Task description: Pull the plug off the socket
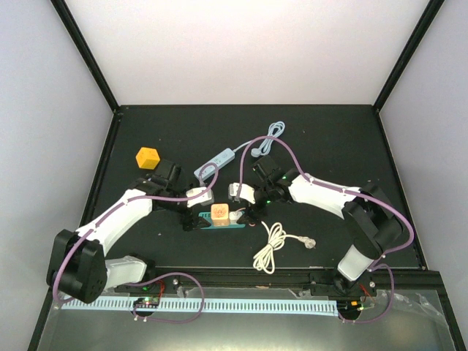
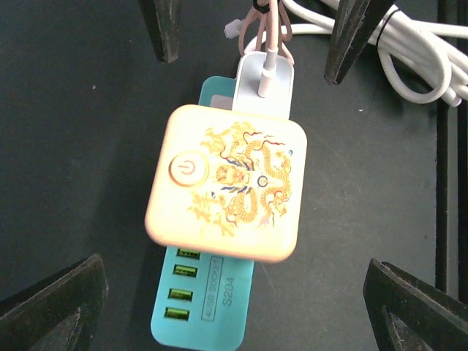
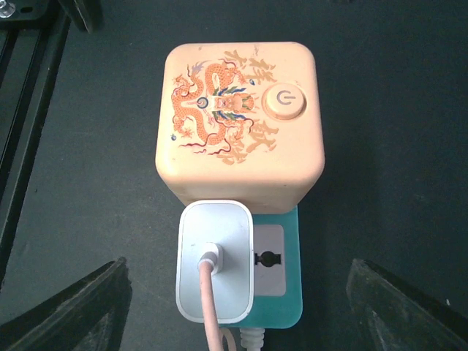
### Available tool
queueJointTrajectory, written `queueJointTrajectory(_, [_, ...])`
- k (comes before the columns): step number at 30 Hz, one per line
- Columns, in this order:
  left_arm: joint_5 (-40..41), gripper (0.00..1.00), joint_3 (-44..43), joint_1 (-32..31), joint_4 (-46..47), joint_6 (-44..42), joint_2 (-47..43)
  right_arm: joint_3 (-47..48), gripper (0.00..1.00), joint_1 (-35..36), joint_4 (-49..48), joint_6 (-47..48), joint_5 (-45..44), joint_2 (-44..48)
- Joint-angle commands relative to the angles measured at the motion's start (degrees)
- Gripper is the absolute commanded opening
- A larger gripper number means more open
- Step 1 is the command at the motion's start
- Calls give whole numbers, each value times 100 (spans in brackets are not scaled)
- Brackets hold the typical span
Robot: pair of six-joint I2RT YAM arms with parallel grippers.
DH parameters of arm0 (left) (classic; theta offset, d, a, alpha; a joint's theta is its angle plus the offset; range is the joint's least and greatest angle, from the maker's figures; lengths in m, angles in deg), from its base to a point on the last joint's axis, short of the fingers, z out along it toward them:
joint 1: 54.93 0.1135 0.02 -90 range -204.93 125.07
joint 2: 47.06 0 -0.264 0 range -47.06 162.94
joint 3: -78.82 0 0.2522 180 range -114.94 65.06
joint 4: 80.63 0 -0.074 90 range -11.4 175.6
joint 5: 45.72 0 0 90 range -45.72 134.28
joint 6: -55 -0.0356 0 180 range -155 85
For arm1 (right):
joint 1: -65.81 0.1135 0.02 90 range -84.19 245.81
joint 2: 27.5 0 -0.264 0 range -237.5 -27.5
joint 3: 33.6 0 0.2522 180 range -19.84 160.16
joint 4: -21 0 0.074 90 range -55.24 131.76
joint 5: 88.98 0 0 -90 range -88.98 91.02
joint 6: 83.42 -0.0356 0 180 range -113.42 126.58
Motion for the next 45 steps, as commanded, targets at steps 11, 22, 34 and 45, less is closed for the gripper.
queueJointTrajectory(11, [837, 93, -17, -912, 923, 437, 645, -168, 72, 134, -756, 221, 215, -450])
queueJointTrajectory(22, [787, 65, 29, -1046, 1118, 651, 451, -274, 36, 241, -939, 193, 49, -625])
queueJointTrajectory(34, [604, 45, 374, -1028, 1553, 791, -420, -290, 4, 243, -866, 213, -234, -802])
queueJointTrajectory(45, [300, 38, 539, -1023, 1812, 471, -464, 46, 1, 407, -593, 42, -543, -1076])
